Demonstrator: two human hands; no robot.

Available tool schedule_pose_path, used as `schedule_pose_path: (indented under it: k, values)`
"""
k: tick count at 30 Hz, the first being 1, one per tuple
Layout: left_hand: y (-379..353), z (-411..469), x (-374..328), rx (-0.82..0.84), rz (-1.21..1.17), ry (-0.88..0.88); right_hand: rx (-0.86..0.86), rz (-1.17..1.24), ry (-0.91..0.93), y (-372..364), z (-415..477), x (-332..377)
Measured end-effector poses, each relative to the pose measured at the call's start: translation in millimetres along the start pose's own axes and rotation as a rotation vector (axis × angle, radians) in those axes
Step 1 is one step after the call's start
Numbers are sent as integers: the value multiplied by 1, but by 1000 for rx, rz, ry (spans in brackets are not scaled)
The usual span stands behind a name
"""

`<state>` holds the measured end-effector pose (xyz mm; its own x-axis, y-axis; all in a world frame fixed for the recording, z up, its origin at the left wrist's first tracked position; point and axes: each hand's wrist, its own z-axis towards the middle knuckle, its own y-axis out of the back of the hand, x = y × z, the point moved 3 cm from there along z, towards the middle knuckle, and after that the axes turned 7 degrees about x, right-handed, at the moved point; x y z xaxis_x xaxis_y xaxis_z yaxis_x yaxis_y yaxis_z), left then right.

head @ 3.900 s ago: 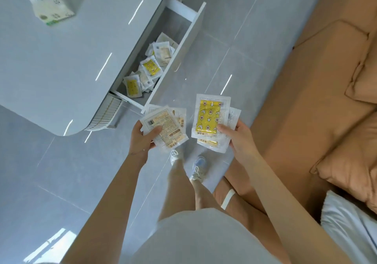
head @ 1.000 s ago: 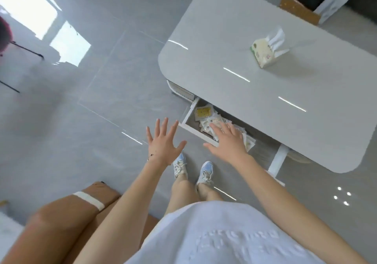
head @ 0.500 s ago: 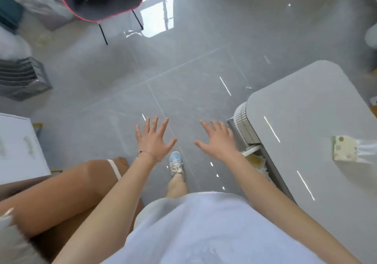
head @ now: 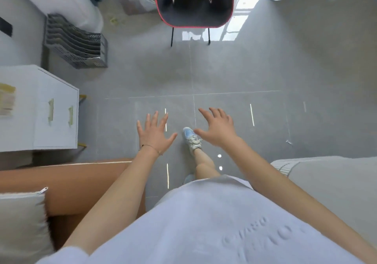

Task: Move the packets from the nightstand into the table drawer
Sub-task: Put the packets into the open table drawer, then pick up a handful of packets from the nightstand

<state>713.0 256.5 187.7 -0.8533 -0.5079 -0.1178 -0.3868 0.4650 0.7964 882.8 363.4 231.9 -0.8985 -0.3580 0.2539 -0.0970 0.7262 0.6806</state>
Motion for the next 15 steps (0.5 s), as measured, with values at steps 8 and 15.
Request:
schedule_pose_path:
  k: [8,15]
  values:
    - [57,66,98,-35,-187,245,127,-251,241,70,131,116]
    - [92,74,181,-107,-427,507,199,-488,431,112,213,234]
